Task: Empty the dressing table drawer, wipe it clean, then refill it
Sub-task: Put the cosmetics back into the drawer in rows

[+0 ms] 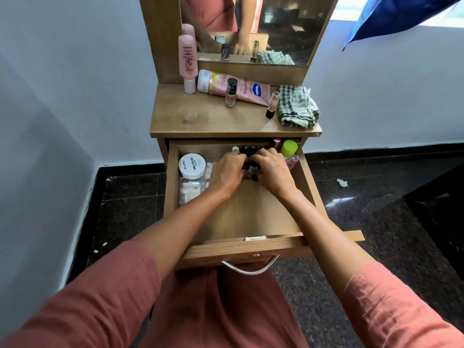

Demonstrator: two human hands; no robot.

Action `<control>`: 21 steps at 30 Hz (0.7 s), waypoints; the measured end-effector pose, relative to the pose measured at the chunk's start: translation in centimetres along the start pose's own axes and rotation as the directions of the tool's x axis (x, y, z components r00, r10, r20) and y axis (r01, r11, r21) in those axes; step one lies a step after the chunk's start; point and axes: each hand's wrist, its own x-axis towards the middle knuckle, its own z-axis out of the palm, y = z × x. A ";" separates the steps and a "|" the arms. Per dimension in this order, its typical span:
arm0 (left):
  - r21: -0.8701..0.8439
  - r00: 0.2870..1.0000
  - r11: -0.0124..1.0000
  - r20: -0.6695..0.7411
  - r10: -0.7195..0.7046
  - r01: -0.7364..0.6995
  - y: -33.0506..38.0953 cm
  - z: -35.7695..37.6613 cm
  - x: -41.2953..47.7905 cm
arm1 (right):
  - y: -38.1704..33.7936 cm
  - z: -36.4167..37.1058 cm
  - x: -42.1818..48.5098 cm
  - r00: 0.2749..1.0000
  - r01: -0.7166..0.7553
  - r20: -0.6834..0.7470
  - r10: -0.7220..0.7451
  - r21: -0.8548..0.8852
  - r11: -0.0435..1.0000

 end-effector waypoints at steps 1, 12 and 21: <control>0.012 1.000 1.000 -0.001 0.000 0.000 0.0 -0.1 0.0 | 0.0 0.1 0.0 1.000 -0.001 0.000 0.001 -0.003 1.000; 0.044 1.000 0.999 -0.014 -0.011 0.012 -0.1 -0.2 0.3 | -0.2 0.0 0.2 1.000 -0.009 -0.004 0.009 -0.070 0.998; 0.033 1.000 0.999 -0.011 -0.011 0.012 -0.4 -0.2 0.3 | -0.1 0.0 0.1 0.999 -0.035 0.002 0.035 -0.027 0.999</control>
